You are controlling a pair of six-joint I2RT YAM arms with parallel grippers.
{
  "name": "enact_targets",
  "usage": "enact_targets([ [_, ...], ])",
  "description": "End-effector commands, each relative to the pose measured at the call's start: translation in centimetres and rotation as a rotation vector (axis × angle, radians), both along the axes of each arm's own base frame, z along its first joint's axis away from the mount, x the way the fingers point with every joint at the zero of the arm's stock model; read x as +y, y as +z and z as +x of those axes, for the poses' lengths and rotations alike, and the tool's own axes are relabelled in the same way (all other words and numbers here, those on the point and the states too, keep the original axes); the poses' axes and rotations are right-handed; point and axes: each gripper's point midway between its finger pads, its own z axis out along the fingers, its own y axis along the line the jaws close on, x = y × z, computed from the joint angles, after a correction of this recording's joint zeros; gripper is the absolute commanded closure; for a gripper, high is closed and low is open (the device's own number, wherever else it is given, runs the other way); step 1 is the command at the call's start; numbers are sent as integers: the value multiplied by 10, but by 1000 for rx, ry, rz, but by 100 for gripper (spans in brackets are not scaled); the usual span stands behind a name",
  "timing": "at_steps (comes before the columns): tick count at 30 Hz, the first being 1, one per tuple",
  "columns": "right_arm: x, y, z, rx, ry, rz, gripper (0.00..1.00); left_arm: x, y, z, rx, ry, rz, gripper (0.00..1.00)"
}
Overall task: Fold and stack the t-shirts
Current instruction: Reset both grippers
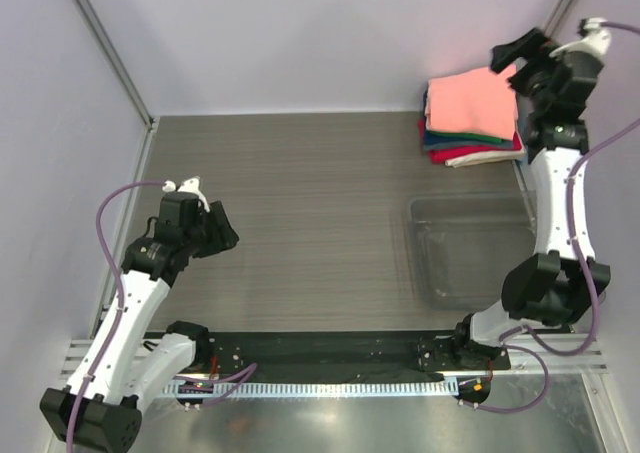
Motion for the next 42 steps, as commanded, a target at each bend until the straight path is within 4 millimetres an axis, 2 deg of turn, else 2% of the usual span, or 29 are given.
enact_targets([
  [1,101,-1,-35,21,195,45,0,-2,14,5,-72,-18,-5,43],
  [2,116,5,-55,16,215,30,0,-2,15,4,-76,-21,-5,43],
  [3,133,-17,-61,65,244,33,0,-2,17,4,-81,-20,-8,43],
  [4,144,-24,-70,82,260,38,0,4,19,4,-96,5,11,43],
  [5,171,-23,-88,84,326,58,0,5,21,5,-104,11,10,43],
  [6,184,-46,-98,135,373,67,0,6,23,5,-114,20,12,43],
  [7,192,-56,-106,159,397,81,0,9,26,5,-130,37,19,43],
  [8,207,-57,-125,160,444,101,0,13,32,5,-159,56,22,43],
  [9,218,-86,-134,219,490,114,0,17,36,6,-179,76,26,42],
  [11,229,-105,-151,254,537,121,0,29,47,9,-263,141,50,41],
  [12,239,-123,-167,286,570,134,0,33,50,11,-297,152,59,40],
  [15,254,-154,-198,349,639,182,0,36,61,22,-453,170,50,40],
  [16,260,-159,-207,364,673,192,0,37,57,31,-523,167,60,40],
  [18,266,-179,-222,403,703,199,0,47,57,36,-616,194,103,40],
  [20,265,-176,-235,377,718,201,0,60,40,44,-682,243,172,32],
  [21,264,-183,-239,382,718,199,0,78,37,45,-710,345,213,30],
  [24,260,-180,-250,344,723,193,0,96,18,51,-783,456,255,28],
  [25,259,-175,-254,321,729,190,0,96,10,58,-787,447,277,28],
  [29,260,-181,-257,329,740,184,0,109,-14,76,-697,450,408,27],
  [31,262,-184,-258,340,756,182,0,119,-20,84,-708,527,379,26],
  [32,263,-184,-258,345,762,181,0,125,-41,89,-660,532,386,26],
  [33,264,-185,-256,353,766,180,0,126,-46,92,-668,543,358,26],
  [34,266,-186,-257,358,778,178,0,121,-39,102,-720,517,320,27],
  [35,266,-185,-257,359,781,177,0,122,-54,108,-683,491,335,27],
  [37,267,-183,-258,356,786,171,0,111,-50,125,-667,368,370,31],
  [39,266,-183,-259,351,785,163,0,111,-65,132,-633,334,416,30],
  [40,265,-183,-259,351,784,157,0,112,-60,135,-692,360,384,27],
  [41,264,-184,-260,353,781,153,0,102,-64,139,-715,279,353,29],
  [42,264,-184,-260,352,781,149,0,102,-86,138,-673,255,370,30],
])
